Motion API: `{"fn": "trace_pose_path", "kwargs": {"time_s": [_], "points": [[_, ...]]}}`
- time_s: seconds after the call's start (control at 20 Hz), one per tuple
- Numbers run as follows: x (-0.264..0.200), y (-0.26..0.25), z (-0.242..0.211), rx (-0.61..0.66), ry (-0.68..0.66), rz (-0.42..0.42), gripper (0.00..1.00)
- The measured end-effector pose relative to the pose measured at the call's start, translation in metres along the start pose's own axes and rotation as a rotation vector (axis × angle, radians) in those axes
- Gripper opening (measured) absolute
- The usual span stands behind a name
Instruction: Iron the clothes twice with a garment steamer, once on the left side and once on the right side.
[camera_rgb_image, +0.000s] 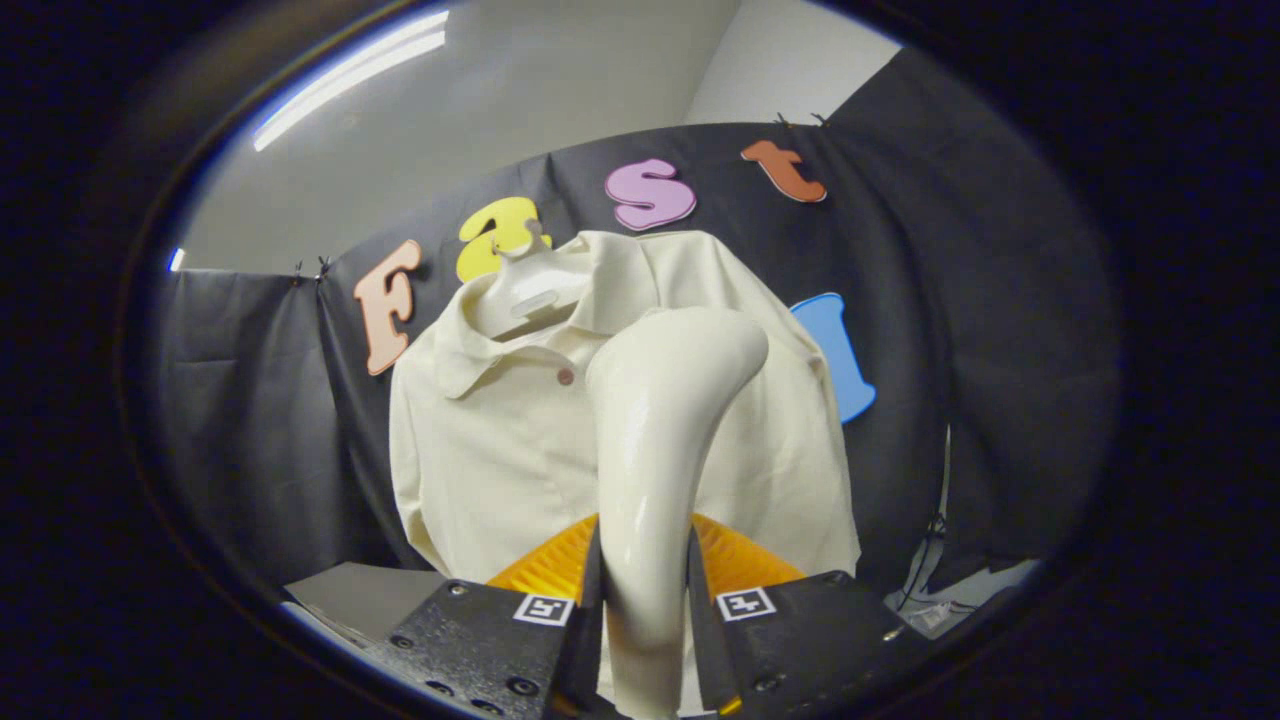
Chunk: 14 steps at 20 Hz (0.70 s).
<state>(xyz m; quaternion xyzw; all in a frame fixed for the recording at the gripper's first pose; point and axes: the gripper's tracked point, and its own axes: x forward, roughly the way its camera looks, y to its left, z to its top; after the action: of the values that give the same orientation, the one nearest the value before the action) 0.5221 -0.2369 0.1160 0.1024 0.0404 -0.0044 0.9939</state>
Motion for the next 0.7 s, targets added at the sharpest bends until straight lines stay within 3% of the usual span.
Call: {"fn": "trace_pose_path", "kwargs": {"time_s": [0.2, 0.5, 0.7], "points": [[0.023, 0.0, 0.008, -0.031, 0.009, 0.004, 0.38], [0.035, -0.005, -0.023, -0.109, 0.141, -0.022, 0.38], [0.031, -0.015, -0.047, -0.094, 0.18, -0.022, 0.38]]}}
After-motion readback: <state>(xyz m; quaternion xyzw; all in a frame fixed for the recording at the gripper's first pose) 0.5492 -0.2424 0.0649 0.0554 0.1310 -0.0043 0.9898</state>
